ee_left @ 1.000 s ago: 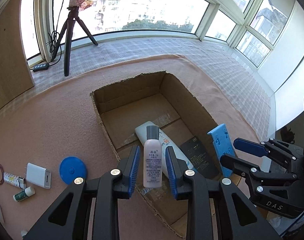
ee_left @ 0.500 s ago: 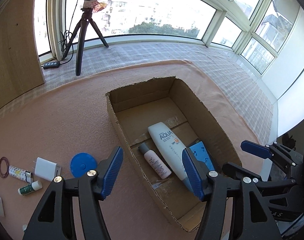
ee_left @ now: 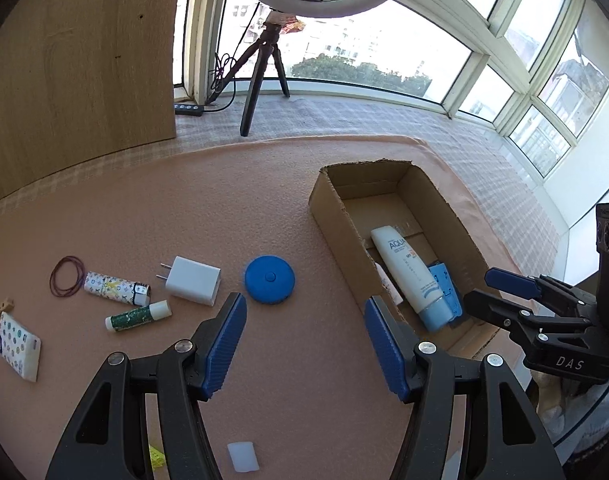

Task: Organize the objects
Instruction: 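Move both tools back over the yellow shuttlecock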

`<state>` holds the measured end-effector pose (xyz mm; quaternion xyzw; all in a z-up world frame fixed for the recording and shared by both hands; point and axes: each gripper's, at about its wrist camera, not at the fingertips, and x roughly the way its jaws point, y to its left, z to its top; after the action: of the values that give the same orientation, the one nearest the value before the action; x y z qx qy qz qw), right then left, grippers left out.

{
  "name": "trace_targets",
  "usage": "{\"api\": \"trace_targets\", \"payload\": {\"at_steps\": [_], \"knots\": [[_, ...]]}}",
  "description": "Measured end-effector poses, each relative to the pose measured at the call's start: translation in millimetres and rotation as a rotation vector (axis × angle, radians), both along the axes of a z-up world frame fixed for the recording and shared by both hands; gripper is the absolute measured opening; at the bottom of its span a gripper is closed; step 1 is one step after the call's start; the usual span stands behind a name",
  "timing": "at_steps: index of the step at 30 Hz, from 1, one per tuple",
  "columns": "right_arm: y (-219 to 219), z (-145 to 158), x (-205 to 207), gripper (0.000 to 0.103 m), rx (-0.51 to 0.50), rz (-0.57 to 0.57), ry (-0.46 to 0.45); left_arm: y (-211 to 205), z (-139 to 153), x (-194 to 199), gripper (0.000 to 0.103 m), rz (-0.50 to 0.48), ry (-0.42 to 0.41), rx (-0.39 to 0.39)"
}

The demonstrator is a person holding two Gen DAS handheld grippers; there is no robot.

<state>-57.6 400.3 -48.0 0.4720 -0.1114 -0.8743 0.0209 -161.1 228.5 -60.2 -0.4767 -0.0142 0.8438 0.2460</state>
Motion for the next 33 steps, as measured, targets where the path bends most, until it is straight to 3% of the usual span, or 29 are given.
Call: {"api": "trace_targets", "payload": {"at_steps": [14, 19, 25, 33], "knots": [[-97.4, -12.9, -29.5, 0.062, -0.072, 0.2, -0.055, -157.2, -27.2, 37.1, 0.065, 0.217, -0.077, -0.006], [-128.2, -27.7, -44.7, 0.062, -0.159, 0.268, -0.129, -191.6, -44.8, 51.4, 0.065, 0.237, -0.143, 0.045], [-163.4, -50.1, -63.2, 0.062, -0.255, 0.337, -0.235, -209.7, -63.3, 66.8, 0.066, 0.214, -0.189, 0.084], [-214.8, -72.7, -80.4, 0.062, -0.281, 0.423, -0.324, -196.9, -89.0, 64.6, 0.066, 0.182, -0.236, 0.044]]}}
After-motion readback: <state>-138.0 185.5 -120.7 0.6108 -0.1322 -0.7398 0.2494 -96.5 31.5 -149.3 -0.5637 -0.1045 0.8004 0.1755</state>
